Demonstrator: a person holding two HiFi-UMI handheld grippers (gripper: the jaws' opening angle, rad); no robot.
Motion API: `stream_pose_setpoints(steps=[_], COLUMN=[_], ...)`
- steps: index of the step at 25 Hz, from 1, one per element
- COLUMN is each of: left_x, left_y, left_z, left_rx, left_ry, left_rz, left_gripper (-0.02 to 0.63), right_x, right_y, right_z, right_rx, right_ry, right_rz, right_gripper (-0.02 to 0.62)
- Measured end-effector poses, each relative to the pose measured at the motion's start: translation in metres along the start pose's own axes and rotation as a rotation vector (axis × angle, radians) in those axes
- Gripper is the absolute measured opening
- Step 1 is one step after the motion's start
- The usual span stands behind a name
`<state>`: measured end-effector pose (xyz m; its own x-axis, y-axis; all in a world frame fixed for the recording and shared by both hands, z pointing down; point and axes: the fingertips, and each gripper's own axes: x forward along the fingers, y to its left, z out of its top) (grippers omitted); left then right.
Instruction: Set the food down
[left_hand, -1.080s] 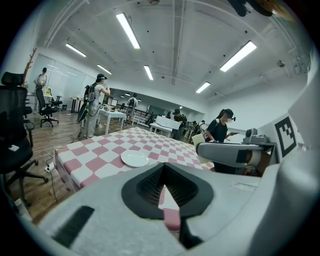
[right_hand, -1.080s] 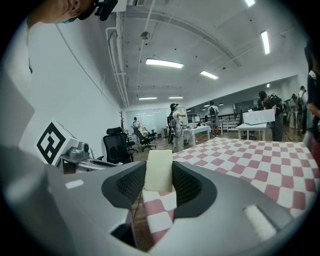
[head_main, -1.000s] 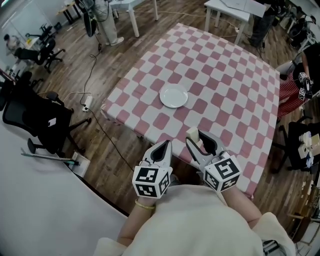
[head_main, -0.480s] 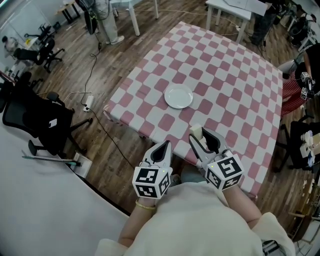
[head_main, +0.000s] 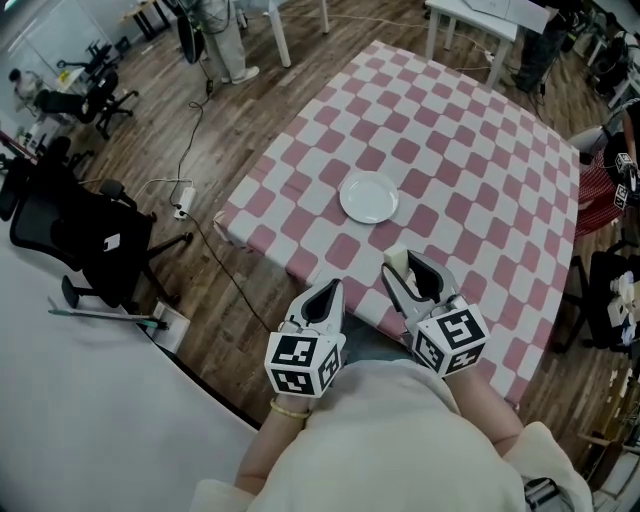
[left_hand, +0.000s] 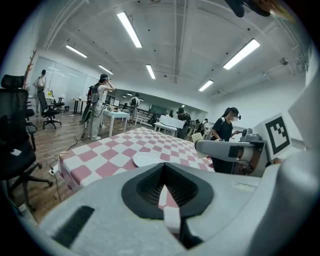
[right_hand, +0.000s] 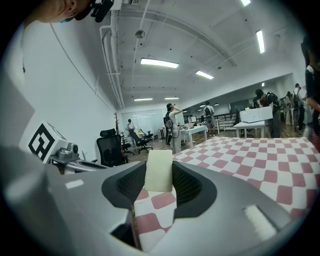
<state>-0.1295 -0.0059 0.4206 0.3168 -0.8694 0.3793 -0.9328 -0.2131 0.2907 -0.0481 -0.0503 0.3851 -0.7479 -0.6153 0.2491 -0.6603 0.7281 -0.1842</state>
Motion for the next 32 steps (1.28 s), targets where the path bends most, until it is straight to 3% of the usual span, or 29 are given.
stream_pose_setpoints(steps=[32], left_x=[0.114], left_y=[0.060], left_z=[0.045], left_rx=[-0.008], left_ry=[0.092], left_rz=[-0.092], left_gripper=[0.000], right_x=[0.116], right_y=[-0.078], right_z=[0.024], right_rx=[-0.011], right_ry=[0.076], right_rz=[-0.083], right_gripper=[0.172])
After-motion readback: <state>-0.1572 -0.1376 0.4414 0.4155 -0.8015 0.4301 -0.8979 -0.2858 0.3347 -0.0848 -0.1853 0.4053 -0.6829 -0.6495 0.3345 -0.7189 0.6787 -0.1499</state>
